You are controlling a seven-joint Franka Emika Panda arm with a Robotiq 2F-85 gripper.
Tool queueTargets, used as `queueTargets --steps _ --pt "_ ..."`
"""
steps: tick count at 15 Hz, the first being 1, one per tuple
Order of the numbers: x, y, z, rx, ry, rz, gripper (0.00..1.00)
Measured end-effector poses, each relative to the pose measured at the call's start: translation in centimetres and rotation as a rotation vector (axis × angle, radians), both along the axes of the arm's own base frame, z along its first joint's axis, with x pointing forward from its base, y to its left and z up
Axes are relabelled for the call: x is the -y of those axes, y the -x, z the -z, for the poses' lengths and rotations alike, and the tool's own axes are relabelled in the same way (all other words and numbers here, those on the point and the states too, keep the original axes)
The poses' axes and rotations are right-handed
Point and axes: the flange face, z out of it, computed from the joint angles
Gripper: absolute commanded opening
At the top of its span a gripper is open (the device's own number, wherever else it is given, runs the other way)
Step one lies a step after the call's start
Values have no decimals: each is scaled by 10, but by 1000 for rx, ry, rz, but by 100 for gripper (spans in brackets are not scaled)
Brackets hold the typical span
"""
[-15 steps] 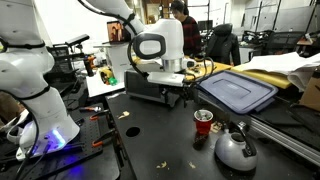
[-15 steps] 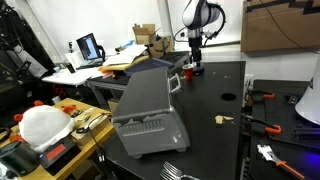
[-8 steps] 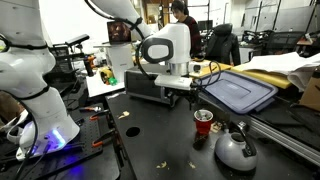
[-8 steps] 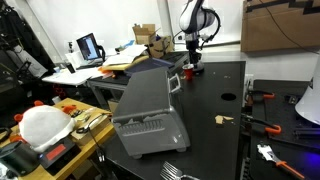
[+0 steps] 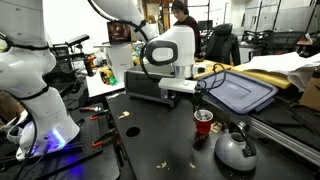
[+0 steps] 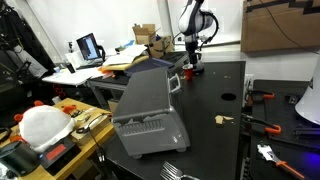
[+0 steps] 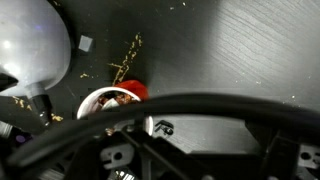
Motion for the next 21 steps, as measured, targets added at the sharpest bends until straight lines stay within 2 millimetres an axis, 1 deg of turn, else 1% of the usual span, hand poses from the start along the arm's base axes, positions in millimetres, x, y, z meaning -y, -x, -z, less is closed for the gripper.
queueTargets --steps 6,13,16,21 --pt "17 -14 9 7 7 14 100" --pt "17 -32 22 11 3 1 100" --pt "18 -37 26 11 3 0 100" --pt "26 -41 28 17 6 8 100"
